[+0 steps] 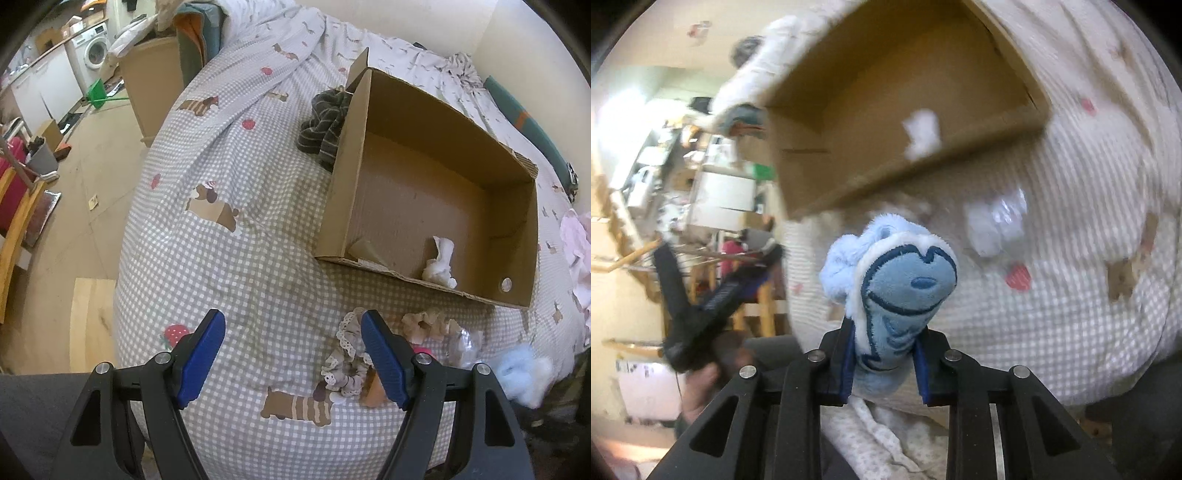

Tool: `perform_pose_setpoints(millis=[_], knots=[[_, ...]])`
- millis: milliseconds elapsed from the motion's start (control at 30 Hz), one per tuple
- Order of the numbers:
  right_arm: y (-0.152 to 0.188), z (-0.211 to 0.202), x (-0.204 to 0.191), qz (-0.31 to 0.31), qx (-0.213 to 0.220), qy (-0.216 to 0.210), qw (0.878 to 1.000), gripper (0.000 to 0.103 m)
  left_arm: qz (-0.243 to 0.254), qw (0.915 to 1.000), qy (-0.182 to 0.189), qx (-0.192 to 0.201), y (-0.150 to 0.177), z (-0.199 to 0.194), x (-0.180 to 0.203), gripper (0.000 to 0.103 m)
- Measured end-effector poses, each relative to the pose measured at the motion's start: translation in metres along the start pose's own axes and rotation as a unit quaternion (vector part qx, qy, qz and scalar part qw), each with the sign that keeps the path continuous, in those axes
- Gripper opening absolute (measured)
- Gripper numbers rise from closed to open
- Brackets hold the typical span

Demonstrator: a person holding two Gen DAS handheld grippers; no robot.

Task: Organize soft objects
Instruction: 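Lift the blue plush toy with the right gripper while the left gripper grasps the lace-trimmed cloth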

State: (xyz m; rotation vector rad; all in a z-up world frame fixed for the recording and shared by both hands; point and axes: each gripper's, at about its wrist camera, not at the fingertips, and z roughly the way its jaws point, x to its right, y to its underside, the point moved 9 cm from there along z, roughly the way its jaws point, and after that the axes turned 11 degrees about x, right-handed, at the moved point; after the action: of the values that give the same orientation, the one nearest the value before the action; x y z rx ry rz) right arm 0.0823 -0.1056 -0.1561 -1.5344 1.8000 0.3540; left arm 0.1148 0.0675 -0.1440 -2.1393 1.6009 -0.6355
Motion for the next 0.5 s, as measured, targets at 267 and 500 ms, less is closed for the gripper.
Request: perform_pose_setpoints(millis=[267, 500], knots=[[-0.042, -0.019, -0.019, -0.055, 0.079, -0.003, 0.995, 0.028, 0.004, 0.9977, 0.038, -0.056, 0.019, 0.03, 0.014, 0.071], [-0.05, -0.019, 0.009, -0.02, 0.084, 0.014, 0.996, 0.029, 0.055, 0.9899, 0.084, -0.1, 0.038, 0.059, 0.064, 0.07]])
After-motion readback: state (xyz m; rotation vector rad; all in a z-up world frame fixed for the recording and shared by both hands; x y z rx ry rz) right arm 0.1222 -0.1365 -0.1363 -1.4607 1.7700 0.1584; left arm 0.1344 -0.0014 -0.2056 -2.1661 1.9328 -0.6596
